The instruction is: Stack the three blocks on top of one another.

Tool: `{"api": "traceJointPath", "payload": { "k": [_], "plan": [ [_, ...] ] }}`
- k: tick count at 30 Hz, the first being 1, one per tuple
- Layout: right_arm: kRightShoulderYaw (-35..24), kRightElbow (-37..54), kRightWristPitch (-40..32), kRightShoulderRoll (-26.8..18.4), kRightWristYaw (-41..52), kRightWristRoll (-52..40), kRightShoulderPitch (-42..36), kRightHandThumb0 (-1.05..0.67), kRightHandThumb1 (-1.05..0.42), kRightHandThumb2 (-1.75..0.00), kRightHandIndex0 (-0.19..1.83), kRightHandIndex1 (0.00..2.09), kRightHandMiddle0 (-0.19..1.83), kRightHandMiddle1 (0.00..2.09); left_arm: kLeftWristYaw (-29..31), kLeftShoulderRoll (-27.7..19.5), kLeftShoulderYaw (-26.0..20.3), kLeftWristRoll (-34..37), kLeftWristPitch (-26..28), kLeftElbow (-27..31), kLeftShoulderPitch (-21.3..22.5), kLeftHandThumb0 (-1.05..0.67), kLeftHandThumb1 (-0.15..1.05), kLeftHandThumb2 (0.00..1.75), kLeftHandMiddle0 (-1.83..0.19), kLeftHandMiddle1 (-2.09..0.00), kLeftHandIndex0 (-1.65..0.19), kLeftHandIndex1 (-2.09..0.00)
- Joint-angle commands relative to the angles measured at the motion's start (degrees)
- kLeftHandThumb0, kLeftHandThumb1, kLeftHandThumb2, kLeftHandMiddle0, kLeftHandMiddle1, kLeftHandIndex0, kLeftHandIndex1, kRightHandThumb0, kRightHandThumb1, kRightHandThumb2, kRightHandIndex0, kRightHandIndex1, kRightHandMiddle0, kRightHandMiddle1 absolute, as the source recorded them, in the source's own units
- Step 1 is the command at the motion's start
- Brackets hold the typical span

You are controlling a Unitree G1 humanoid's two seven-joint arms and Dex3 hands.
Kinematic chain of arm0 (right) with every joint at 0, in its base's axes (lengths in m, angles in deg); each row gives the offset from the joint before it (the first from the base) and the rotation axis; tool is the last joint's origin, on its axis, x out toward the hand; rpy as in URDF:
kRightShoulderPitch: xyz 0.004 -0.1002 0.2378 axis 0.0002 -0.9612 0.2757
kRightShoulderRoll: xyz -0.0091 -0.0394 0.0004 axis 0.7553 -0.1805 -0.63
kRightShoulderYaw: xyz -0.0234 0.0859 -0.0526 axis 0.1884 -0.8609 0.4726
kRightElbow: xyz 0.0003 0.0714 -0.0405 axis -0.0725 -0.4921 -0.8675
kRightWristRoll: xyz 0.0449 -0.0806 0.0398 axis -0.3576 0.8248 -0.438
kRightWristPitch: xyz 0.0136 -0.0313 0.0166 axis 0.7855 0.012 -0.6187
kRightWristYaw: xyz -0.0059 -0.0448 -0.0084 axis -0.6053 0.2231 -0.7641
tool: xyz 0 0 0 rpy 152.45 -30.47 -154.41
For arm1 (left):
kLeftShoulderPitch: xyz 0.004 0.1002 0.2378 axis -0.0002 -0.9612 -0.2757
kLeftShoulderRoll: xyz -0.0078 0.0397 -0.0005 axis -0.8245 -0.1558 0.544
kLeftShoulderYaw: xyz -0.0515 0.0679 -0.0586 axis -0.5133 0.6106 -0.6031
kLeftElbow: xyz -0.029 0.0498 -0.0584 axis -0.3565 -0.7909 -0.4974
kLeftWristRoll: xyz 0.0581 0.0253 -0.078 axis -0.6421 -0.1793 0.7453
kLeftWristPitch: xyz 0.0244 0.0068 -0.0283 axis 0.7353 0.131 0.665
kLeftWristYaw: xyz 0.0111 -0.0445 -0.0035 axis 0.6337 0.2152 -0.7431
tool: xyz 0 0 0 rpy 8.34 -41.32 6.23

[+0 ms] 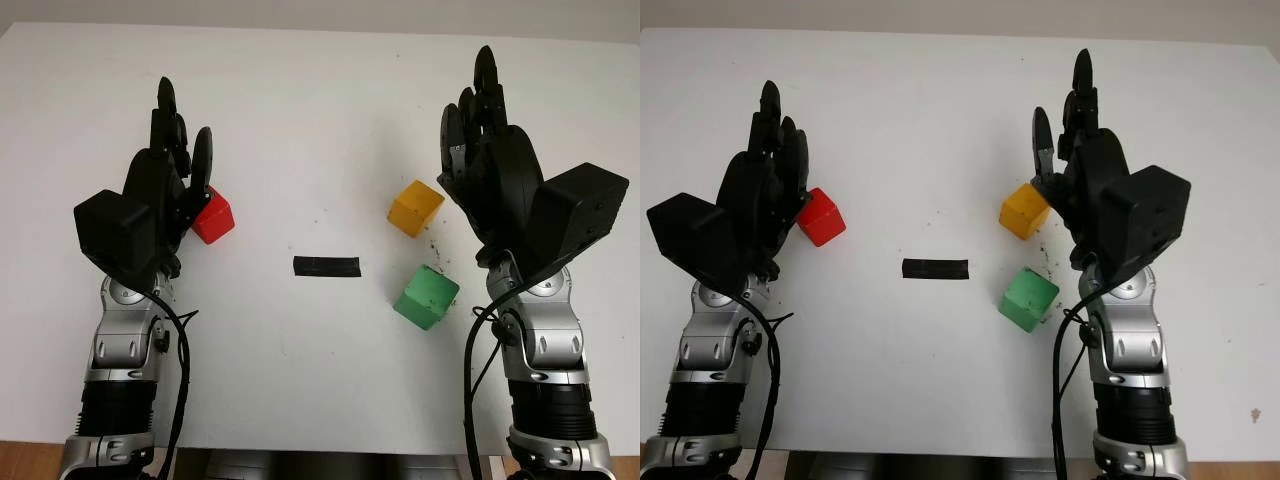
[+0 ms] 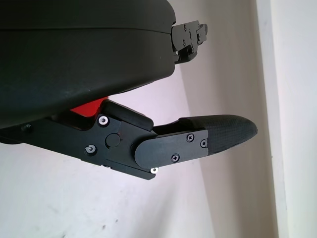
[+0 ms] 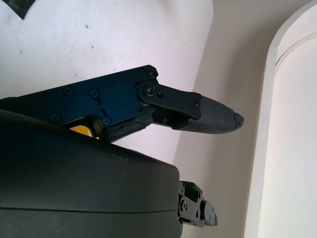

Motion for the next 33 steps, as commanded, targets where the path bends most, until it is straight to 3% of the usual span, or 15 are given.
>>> {"api": "traceJointPath", "payload": {
  "k": [1, 8, 12, 16, 19, 23, 29, 33],
  "plan": [
    [0.3, 1.9, -0.5, 0.3, 0.0, -0.2, -1.1, -0.71, -1.05, -0.64, -0.19, 0.0, -0.19, 0.0, 0.2, -0.8, -0.5, 0.4, 0.9, 2.7, -1.2, -0.84, 1.05, 0.61, 0.19, -0.04, 0.18, -0.03],
    [0.9, -0.6, 0.1, 0.7, 0.1, -0.4, -0.1, -0.72, -1.05, -0.64, -0.19, 0.0, -0.19, 0.0, 0.8, -1.2, -0.4, 0.7, 3.4, 3.8, -1.4, -0.83, 1.05, 0.6, 0.19, -0.04, 0.19, -0.04],
    [1.0, -2.0, 0.6, 0.7, 0.0, -0.2, 0.3, -0.71, -1.05, -0.66, -0.19, 0.0, -0.19, 0.0, -0.9, -1.7, 0.0, -2.3, 0.2, 3.7, -1.5, -0.79, 1.05, 0.58, 0.15, -0.06, 0.16, -0.05],
    [0.9, -1.5, -0.1, 0.8, -0.5, -0.1, 0.2, -0.71, -1.05, -0.66, -0.19, 0.0, -0.19, 0.0, -3.2, -6.2, -0.4, -9.5, -3.5, 4.4, -0.2, -0.76, 1.05, 0.47, -0.11, -0.1, -0.08, -0.14],
    [0.8, -1.0, -0.2, 0.7, -0.5, -0.3, -0.1, -0.73, -1.05, -0.64, -0.19, 0.0, -0.19, 0.0, 0.2, -13.3, -1.7, -11.6, -4.8, 4.6, 1.6, -0.76, 1.05, 0.33, -0.21, -0.09, -0.23, -0.15],
    [0.6, -1.3, 0.2, 0.7, -0.3, -0.8, -0.2, -0.72, -1.05, -0.64, -0.19, 0.0, -0.19, 0.0, 8.7, -22.4, -3.1, -9.7, -5.5, 3.2, 5.1, -0.67, 1.03, 0.11, -0.17, -0.05, -0.32, -0.12],
    [0.4, -1.0, -0.1, 0.2, 0.6, -1.0, 0.0, -0.73, -1.05, -0.64, -0.19, 0.0, -0.19, 0.0, 24.9, -35.7, 0.8, -10.8, -7.2, -1.6, 11.6, -0.65, 0.96, 0.05, -0.1, -0.03, -0.34, -0.08],
    [0.1, -0.7, -0.7, -0.3, 1.1, -1.2, 0.2, -0.71, -1.05, -0.65, -0.19, 0.0, -0.19, 0.0, 32.4, -42.2, 6.7, -15.9, -19.2, -7.7, 16.2, -0.62, 0.89, 0.03, 0.0, -0.02, -0.31, -0.05]
  ]
}}
